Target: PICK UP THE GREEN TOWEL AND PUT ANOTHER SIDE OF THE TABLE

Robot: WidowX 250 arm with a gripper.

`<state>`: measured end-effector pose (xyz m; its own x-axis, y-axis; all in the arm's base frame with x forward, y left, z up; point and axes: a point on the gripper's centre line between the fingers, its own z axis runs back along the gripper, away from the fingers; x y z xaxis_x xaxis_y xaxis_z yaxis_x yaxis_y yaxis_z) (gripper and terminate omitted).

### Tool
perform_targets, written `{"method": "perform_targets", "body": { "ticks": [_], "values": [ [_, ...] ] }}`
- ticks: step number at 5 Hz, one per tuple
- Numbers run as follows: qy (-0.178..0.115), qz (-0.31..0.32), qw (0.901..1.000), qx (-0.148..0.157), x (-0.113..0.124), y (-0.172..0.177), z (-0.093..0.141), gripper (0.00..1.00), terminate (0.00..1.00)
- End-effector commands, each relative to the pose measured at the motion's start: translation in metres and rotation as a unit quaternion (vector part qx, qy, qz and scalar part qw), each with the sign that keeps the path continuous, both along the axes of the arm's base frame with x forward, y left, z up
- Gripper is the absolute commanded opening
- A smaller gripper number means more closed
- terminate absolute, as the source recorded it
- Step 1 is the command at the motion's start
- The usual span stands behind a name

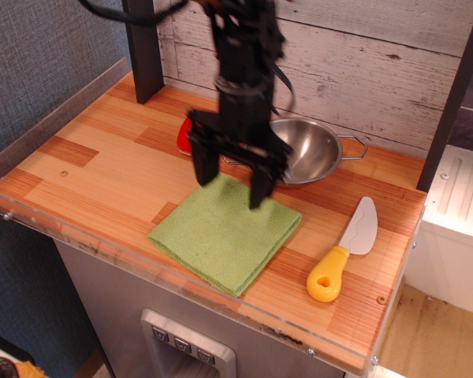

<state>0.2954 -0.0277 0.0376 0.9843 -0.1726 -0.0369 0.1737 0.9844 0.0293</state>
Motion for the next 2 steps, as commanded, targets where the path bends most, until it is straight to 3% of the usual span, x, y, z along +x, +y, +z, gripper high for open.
{"method": "perform_targets", "body": {
  "ticks": [1,2],
  "values": [
    [0.005,-0.021,0.9997,0.009,-0.014,0.001,-0.02,1.0,0.0],
    [-0.005,-0.021,0.9998,0.004,-0.021,0.012,-0.016,1.0,0.0]
  ]
}}
